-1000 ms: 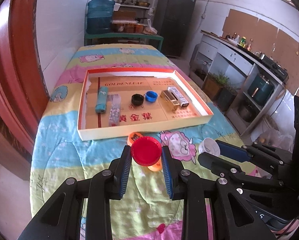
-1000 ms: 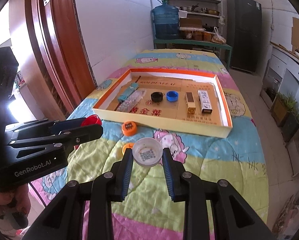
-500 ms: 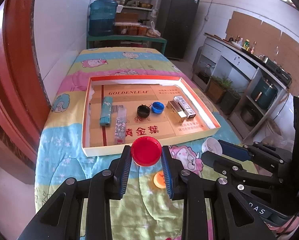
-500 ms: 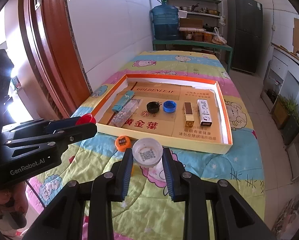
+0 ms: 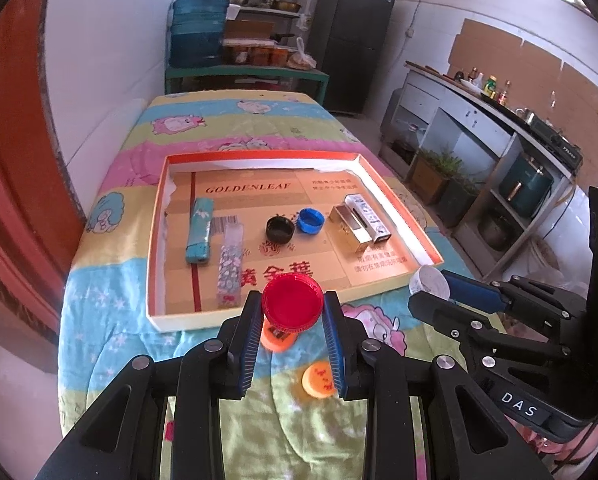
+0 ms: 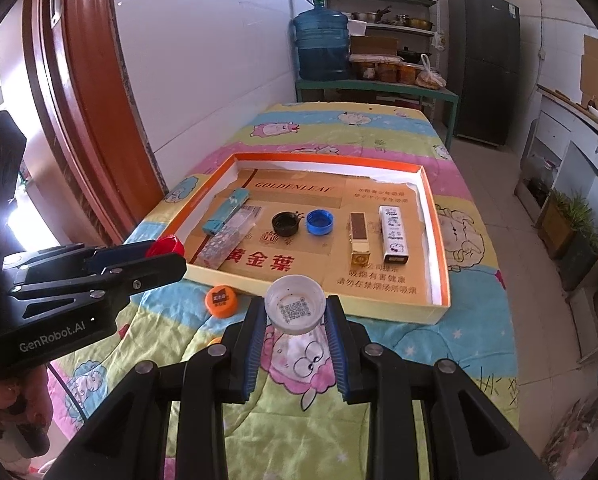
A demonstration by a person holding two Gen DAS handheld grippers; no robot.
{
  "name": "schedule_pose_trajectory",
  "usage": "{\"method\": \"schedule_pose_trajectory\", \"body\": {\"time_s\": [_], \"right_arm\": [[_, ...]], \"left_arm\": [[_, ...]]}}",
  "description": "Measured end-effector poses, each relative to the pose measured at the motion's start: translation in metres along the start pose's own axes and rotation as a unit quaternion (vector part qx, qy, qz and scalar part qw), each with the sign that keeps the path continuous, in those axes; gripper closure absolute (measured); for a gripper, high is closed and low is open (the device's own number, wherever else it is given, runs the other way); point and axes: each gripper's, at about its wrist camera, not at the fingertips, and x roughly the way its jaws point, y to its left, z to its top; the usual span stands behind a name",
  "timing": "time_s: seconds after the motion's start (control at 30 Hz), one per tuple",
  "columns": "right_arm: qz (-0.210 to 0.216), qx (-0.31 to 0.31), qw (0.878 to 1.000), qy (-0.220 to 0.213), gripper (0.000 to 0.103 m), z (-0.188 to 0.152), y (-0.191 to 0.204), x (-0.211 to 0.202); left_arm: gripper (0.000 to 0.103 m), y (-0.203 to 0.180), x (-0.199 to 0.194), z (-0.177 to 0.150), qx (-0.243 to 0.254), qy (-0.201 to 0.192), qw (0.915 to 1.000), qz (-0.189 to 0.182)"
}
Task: Organize rigid objects
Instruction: 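Carry the red cap and white cap toward the GOLDENLEAF tray with both grippers, then lower the red cap and white cap over the tray with both grippers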
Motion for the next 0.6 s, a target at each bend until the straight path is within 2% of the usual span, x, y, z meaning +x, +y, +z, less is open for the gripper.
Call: {"method": "schedule_pose_trajectory", "body": {"time_s": [0.6], "right_arm": [[-0.005, 0.005, 1.000, 0.004, 0.073, 0.022, -0.019, 0.028]], "left_arm": [[0.072, -0.008, 0.037, 0.032, 0.010, 0.011, 0.9999, -0.004]]}}
